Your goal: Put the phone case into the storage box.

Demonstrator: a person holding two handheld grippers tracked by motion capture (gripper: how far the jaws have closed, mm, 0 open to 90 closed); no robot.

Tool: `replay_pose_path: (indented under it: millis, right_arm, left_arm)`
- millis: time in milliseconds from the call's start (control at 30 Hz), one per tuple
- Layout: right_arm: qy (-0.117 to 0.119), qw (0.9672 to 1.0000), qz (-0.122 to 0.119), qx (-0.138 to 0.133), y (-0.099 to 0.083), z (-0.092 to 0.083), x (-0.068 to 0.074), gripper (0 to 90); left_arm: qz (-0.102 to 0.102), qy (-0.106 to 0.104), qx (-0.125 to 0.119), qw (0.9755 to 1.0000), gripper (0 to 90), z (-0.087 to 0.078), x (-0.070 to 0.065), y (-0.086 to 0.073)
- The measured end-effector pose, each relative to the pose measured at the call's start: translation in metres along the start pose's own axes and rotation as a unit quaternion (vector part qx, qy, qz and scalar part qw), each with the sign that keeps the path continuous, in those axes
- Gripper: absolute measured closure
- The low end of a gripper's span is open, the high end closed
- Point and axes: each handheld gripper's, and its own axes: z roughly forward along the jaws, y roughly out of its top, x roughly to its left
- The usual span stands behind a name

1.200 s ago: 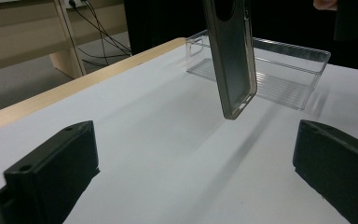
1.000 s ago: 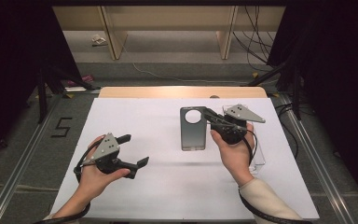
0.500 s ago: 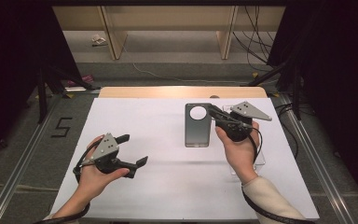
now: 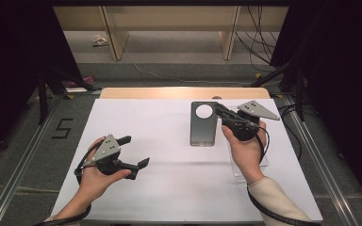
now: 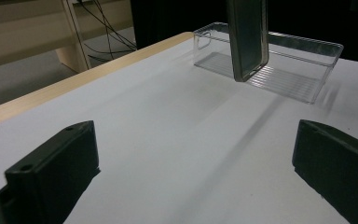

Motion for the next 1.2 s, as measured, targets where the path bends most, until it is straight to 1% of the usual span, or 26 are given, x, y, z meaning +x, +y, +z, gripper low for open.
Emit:
replay_pose_path:
  millis: [633, 1200]
  right_arm:
    - [-0.010, 0.9999, 0.004, -0.006, 0.003, -0.003, -0.008, 85.4]
    - [-0.018, 0.9997, 0.007, -0.012, 0.007, -0.007, -0.015, 85.4]
  left_arm:
    - [-0.001, 0.005, 0.000, 1.0000, 0.0, 0.000, 0.002, -0.001]
    - [0.000, 0.003, 0.002, 1.0000, 0.0, 0.000, 0.002, -0.001]
